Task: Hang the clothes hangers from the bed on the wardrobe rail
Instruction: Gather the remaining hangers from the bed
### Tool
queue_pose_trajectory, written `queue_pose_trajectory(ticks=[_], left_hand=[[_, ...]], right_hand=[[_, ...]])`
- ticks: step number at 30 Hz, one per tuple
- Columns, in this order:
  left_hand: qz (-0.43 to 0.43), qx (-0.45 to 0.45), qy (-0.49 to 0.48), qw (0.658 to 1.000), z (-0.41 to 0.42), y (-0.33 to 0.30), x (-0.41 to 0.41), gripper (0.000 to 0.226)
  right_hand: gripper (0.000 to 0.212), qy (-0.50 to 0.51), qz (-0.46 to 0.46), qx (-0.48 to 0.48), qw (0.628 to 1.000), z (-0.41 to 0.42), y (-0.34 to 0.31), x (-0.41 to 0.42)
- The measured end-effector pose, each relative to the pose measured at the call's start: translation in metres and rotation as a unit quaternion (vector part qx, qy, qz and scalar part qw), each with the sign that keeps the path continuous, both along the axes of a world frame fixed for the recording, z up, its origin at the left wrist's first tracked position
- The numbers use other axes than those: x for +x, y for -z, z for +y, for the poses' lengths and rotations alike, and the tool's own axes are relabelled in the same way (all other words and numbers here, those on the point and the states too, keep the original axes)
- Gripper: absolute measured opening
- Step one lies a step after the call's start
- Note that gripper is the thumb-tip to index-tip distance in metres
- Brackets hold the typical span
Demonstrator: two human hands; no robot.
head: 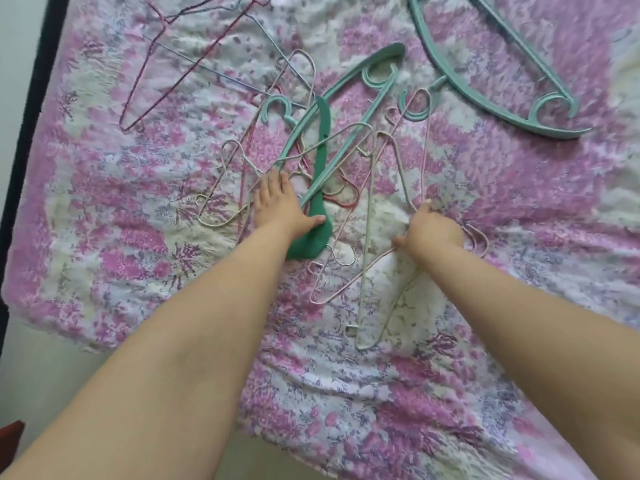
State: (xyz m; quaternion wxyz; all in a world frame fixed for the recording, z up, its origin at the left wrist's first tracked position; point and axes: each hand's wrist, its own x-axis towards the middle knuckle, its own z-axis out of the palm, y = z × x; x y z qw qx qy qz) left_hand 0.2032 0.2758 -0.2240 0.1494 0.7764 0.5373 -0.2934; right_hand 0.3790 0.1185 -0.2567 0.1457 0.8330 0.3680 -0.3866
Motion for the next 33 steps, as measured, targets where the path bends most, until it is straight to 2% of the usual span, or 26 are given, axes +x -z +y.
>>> queue_pose_trajectory(ticks=[2,3,6,8,10,12,14,17,21,23,25,29,30,31,33], left_hand=[[-0.017,0.027,0.056,0.998,-0.002,0.004,0.005,0.113],[-0.033,0.015,0.053,0.998,-0.004,0.007,0.006,0.112],[-0.05,-0.03,-0.032,0.998,-0.004,0.012,0.008,0.123],[-0.033,-0.02,-0.047,0.998,0.001,0.015,0.012,0.12],[-0.001,0.011,-0.024,1.0,0.0,0.014,0.022,0.104],[0.007,0.023,0.01,1.0,-0.013,0.012,0.03,0.075],[-0.019,-0.022,0.002,1.0,-0.031,0.012,0.031,0.047],[-0.049,-0.122,-0.088,0.987,-0.051,0.015,0.018,0.034],[-0.173,-0.156,-0.259,0.937,-0.066,0.012,0.001,0.014],[-0.213,-0.176,-0.292,0.916,-0.074,0.005,0.003,0.018],[-0.227,-0.178,-0.292,0.912,-0.083,0.001,0.007,0.025],[-0.2,-0.155,-0.33,0.91,-0.096,0.004,0.015,0.078],[-0.183,-0.144,-0.322,0.918,-0.099,0.008,0.016,0.081],[-0.156,-0.127,-0.298,0.933,-0.102,0.01,0.016,0.074],[-0.099,-0.08,-0.244,0.961,-0.107,0.01,0.013,0.042]], right_hand=[[0.094,-0.008,-0.008,-0.009,1.0,0.004,0.003,-0.002],[0.091,-0.013,-0.011,-0.008,1.0,0.004,0.005,-0.004],[0.088,-0.032,-0.011,-0.003,0.999,0.004,0.007,-0.007],[0.088,-0.049,-0.017,-0.001,0.999,0.004,0.009,-0.006],[0.088,-0.049,-0.026,0.005,0.998,0.004,0.012,-0.004],[0.089,-0.037,-0.036,0.027,0.998,-0.003,0.015,-0.003],[0.087,-0.019,-0.035,0.059,0.997,-0.015,0.017,-0.003],[0.082,0.028,0.013,0.073,0.997,-0.024,0.013,0.002],[0.08,0.058,0.057,0.03,0.996,-0.028,0.006,0.003],[0.082,0.075,0.089,0.029,0.993,-0.03,0.004,0.002],[0.089,0.09,0.146,0.041,0.984,-0.029,0.001,0.002],[0.091,0.164,0.339,0.107,0.92,-0.032,-0.011,-0.008],[0.089,0.178,0.365,0.118,0.906,-0.034,-0.013,-0.012],[0.086,0.186,0.379,0.123,0.898,-0.037,-0.012,-0.015],[0.08,0.205,0.389,0.131,0.889,-0.046,-0.008,-0.02]])
